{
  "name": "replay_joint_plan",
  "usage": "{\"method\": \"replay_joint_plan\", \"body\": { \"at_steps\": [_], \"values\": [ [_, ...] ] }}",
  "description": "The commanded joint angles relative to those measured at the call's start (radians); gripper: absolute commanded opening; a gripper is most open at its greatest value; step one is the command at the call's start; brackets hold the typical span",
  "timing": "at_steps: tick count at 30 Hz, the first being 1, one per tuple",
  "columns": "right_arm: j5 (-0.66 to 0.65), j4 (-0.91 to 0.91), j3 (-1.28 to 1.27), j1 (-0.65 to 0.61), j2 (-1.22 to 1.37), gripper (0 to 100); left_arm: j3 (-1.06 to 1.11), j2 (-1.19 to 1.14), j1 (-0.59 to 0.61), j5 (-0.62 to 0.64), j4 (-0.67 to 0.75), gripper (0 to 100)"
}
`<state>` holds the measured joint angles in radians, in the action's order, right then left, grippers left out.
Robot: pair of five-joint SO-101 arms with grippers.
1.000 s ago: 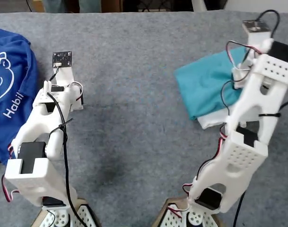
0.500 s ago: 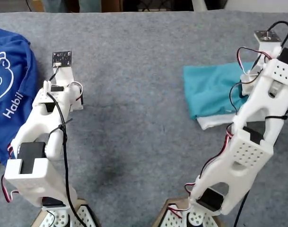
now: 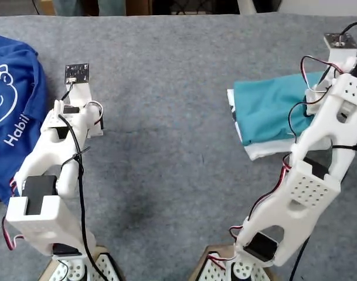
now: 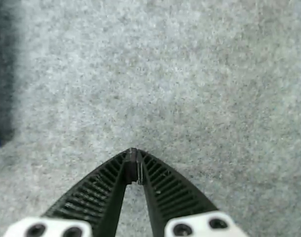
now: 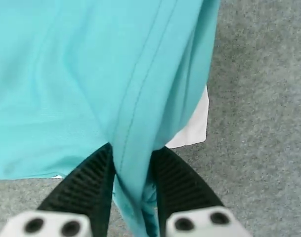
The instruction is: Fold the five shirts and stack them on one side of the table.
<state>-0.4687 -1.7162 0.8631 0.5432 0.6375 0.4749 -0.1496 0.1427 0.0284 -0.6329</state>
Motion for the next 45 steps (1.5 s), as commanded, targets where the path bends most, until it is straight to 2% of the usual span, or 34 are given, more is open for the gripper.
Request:
{"method": "replay_joint_plan", "body": {
  "at_steps": [1, 7, 10, 13, 15, 16, 20, 23, 26, 28, 31, 36, 39, 45],
  "values": [
    [-0.005, 0.006, 0.047, 0.012, -0.004, 6.5, -0.008, 0.009, 0.010, -0.002, 0.011, 3],
    [0.000, 0.006, 0.047, 0.014, -0.004, 30.4, -0.015, 0.005, 0.010, -0.002, 0.011, 3],
    [0.002, 0.005, 0.050, 0.011, -0.005, 31.9, -0.025, 0.005, 0.010, -0.002, 0.009, 3],
    [0.008, -0.023, 0.050, 0.008, -0.035, 31.9, -0.054, 0.018, 0.012, -0.002, -0.054, 3],
    [0.040, -0.046, 0.048, 0.002, -0.065, 29.5, -0.094, 0.044, 0.036, -0.002, -0.135, 3],
    [0.055, -0.046, 0.045, 0.000, -0.084, 25.3, -0.122, 0.063, 0.056, -0.002, -0.180, 3],
    [0.069, -0.048, 0.038, -0.023, -0.147, 0.5, -0.236, 0.132, 0.205, -0.049, -0.330, 3],
    [0.092, -0.049, 0.018, -0.043, -0.183, 9.1, -0.321, 0.143, 0.348, -0.155, -0.390, 4],
    [0.121, -0.049, -0.044, -0.080, -0.226, 8.9, -0.357, 0.140, 0.479, -0.210, -0.394, 11],
    [0.130, -0.049, -0.102, -0.117, -0.254, 7.7, -0.363, 0.120, 0.519, -0.226, -0.393, 15],
    [0.149, -0.048, -0.183, -0.180, -0.294, 6.0, -0.363, 0.043, 0.527, -0.242, -0.382, 16],
    [0.155, -0.048, -0.263, -0.264, -0.363, 5.4, -0.387, -0.140, 0.515, -0.163, -0.262, 16],
    [0.155, -0.048, -0.300, -0.284, -0.398, 5.4, -0.446, -0.180, 0.513, -0.130, -0.321, 16],
    [0.155, -0.048, -0.369, -0.278, -0.438, 5.4, -0.584, -0.112, 0.461, -0.095, -0.509, 16]
  ]
}}
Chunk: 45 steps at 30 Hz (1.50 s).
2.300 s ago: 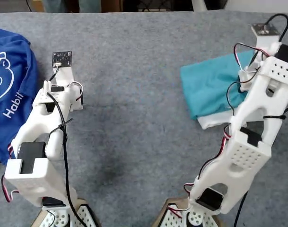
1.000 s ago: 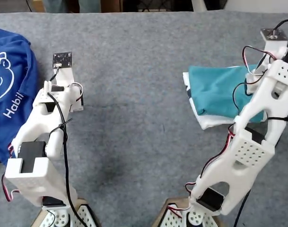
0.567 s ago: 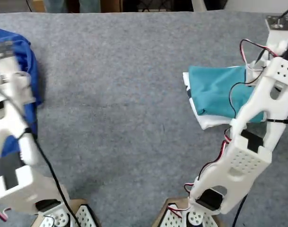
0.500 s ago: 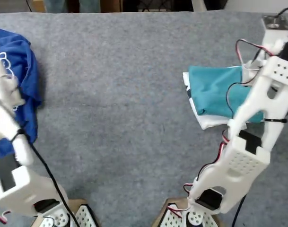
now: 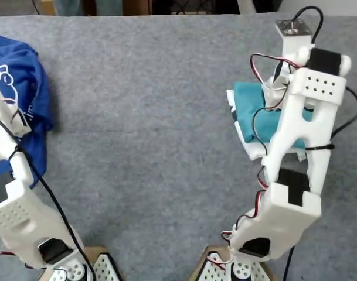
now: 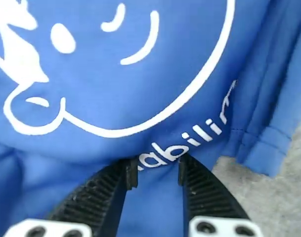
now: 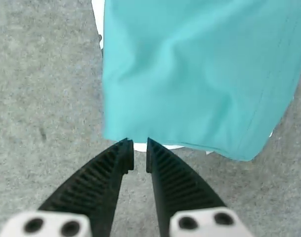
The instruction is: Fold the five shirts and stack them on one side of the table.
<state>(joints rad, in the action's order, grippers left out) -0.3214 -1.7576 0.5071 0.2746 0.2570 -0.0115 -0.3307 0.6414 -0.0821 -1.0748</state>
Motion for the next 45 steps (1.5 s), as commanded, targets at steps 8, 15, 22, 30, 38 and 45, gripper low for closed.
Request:
{"method": "replay_joint_plan", "body": {
  "at_steps": [8, 15, 22, 30, 38, 45],
  "values": [
    [0.008, -0.006, -0.053, -0.009, -0.077, 5.4, -0.191, 0.110, -0.113, 0.015, -0.094, 16],
    [0.008, -0.006, -0.054, -0.009, -0.071, 5.4, -0.231, -0.023, -0.225, 0.017, -0.058, 16],
    [0.006, -0.006, -0.054, -0.011, -0.071, 5.4, -0.374, -0.143, -0.326, 0.020, -0.063, 16],
    [0.006, -0.003, -0.059, -0.011, -0.070, 5.4, -0.530, -0.330, -0.341, 0.049, -0.066, 16],
    [0.006, 0.014, -0.137, -0.012, -0.070, 5.4, -0.585, -0.450, -0.348, 0.054, -0.061, 13],
    [0.006, 0.020, -0.140, -0.014, -0.070, 5.4, -0.587, -0.454, -0.357, 0.046, -0.060, 3]
  ]
}}
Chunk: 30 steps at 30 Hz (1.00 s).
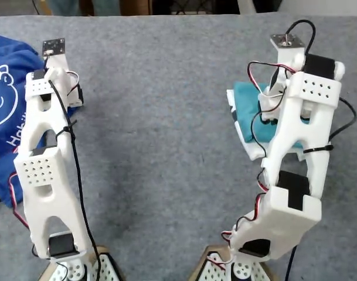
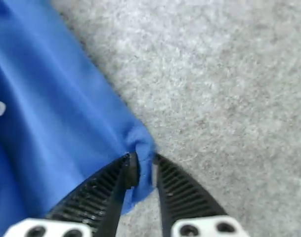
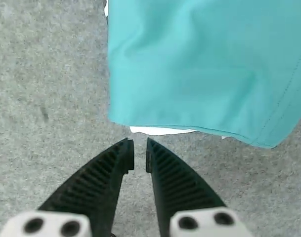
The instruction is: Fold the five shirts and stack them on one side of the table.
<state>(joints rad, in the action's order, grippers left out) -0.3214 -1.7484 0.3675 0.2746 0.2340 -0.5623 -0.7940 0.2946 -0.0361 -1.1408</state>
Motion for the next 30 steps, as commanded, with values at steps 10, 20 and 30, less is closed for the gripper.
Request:
{"method": "replay_joint_plan", "body": {
  "at_steps": [10, 20, 30],
  "values": [
    [0.006, 0.011, -0.001, -0.011, -0.047, 5.4, -0.236, 0.020, -0.113, -0.123, -0.376, 3],
    [0.006, 0.011, 0.001, -0.009, -0.047, 5.4, -0.522, 0.106, -0.269, -0.176, -0.623, 3],
    [0.005, 0.054, 0.007, -0.014, -0.047, 5.4, -0.387, 0.572, -0.372, -0.333, -0.623, 3]
  ]
}}
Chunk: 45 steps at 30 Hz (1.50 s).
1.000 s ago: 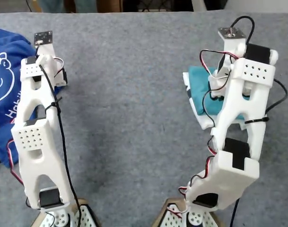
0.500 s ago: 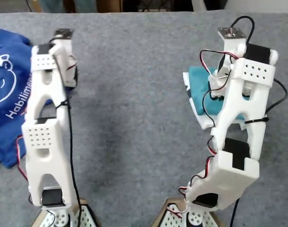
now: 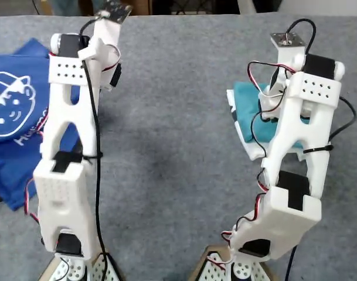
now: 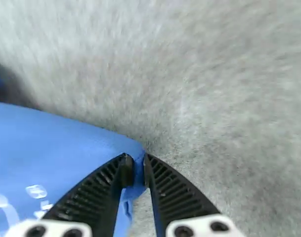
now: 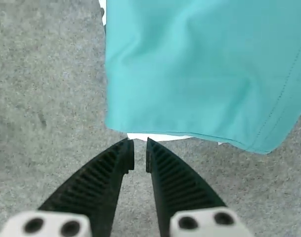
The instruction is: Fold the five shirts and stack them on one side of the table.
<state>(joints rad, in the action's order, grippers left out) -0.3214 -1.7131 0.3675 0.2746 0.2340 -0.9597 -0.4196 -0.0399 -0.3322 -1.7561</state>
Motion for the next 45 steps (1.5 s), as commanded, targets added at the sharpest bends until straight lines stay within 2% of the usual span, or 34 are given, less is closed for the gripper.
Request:
{"method": "replay_joint_plan", "body": {
  "at_steps": [1, 6, 13, 16, 18, 22, 28, 31, 35, 39, 45],
  "values": [
    [0.005, 0.018, 0.008, -0.015, -0.047, 5.5, 0.027, 0.253, -0.048, -0.044, -0.008, 3],
    [0.006, 0.051, 0.007, -0.015, -0.047, 5.6, 0.107, 0.508, -0.147, -0.068, -0.008, 3],
    [0.006, 0.118, 0.010, -0.017, -0.047, 5.7, 0.344, 0.798, -0.461, -0.068, -0.008, 3],
    [0.006, 0.118, 0.024, -0.032, -0.047, 5.7, 0.470, 0.947, -0.466, -0.068, -0.008, 3],
    [0.006, 0.117, 0.036, -0.058, -0.045, 5.7, 0.532, 1.042, -0.417, -0.068, -0.008, 3],
    [0.008, 0.117, 0.048, -0.176, -0.041, 5.7, 0.665, 1.185, -0.245, -0.078, -0.008, 3],
    [0.100, 0.106, 0.065, -0.371, 0.087, 5.7, 0.903, 1.301, 0.082, -0.207, -0.008, 3],
    [0.129, 0.061, 0.120, -0.471, 0.168, 5.7, 0.964, 1.335, 0.278, -0.290, -0.008, 3],
    [0.176, 0.006, 0.236, -0.585, 0.283, 5.7, 0.995, 1.346, 0.453, -0.361, -0.006, 3],
    [0.207, -0.032, 0.318, -0.623, 0.410, 5.7, 1.024, 1.346, 0.538, -0.371, -0.006, 3],
    [0.264, -0.046, 0.334, -0.658, 0.518, 5.7, 1.059, 1.346, 0.544, -0.368, -0.005, 3]
  ]
}}
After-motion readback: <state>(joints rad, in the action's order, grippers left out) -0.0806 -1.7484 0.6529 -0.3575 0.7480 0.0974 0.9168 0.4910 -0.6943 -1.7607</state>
